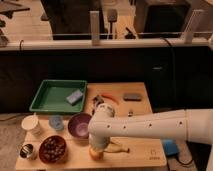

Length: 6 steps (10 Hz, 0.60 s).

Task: Place apple in paper cup

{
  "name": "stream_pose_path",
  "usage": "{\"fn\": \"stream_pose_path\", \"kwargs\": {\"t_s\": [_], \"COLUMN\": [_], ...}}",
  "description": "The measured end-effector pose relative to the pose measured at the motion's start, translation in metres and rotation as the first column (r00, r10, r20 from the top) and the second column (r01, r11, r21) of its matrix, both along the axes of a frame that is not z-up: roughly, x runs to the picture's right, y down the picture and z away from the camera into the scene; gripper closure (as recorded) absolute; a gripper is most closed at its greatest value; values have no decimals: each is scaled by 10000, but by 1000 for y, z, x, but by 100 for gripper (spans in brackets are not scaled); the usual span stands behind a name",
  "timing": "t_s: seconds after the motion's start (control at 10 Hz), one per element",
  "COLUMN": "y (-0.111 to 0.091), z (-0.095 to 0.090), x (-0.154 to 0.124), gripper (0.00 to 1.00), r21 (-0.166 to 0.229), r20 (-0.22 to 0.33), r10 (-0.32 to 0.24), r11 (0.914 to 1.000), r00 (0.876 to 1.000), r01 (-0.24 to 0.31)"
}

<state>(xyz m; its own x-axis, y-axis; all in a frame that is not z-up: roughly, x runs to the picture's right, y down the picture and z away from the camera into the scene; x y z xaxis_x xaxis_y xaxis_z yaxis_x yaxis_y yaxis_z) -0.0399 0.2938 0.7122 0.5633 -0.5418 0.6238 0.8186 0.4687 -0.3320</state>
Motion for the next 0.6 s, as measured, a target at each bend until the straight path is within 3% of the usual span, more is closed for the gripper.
{"fn": "stream_pose_path", "kwargs": {"t_s": [0.3, 0.6], "y": [1, -12], "z": [3, 28], "x": [-3, -22], "gripper": [20, 20], "r21": [25, 575], "r20": [86, 875], "r10": [16, 127], "r11": [10000, 9982], "r00": [10000, 9961], "r01": [-16, -177]}}
